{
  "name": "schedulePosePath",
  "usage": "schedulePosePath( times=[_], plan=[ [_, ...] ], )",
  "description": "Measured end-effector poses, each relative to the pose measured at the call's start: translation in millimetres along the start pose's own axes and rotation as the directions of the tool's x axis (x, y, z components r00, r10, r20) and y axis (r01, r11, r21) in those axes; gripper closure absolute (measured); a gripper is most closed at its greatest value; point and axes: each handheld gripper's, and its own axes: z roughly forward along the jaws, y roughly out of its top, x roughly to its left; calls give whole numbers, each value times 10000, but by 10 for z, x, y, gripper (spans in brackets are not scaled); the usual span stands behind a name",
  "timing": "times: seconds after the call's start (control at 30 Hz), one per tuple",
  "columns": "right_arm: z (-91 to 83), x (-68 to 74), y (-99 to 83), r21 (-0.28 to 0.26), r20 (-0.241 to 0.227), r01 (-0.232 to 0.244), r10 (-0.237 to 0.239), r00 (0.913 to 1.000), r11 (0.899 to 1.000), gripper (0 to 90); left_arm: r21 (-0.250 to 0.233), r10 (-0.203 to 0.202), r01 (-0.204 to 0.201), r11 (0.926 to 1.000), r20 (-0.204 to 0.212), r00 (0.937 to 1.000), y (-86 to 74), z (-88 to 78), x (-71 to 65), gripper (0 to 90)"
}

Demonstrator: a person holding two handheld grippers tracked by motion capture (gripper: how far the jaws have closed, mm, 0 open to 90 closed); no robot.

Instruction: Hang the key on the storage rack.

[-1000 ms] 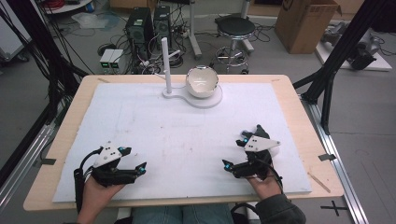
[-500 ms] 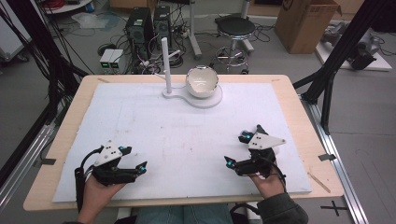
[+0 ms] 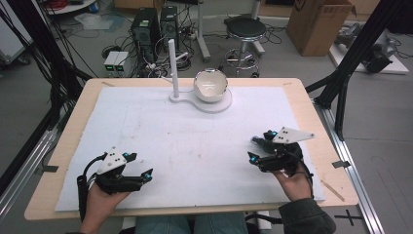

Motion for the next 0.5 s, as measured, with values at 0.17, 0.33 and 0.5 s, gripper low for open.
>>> schedulePosePath(
  times=[0.17,0.33,0.5],
  plan=[
    [-133,-213,-61,126,480,-608,601,9970,9981,114,-99,-48,49,9999,72,10000,14,16,-3,207],
    [-259,-391,-165,230,925,-1097,1071,9899,9937,162,-41,1,0,10000,129,9999,28,58,-1,206],
    [-300,-555,-259,479,1168,-1442,1378,9835,9884,162,-102,-28,30,9999,178,9998,38,71,9,206]
  ],
)
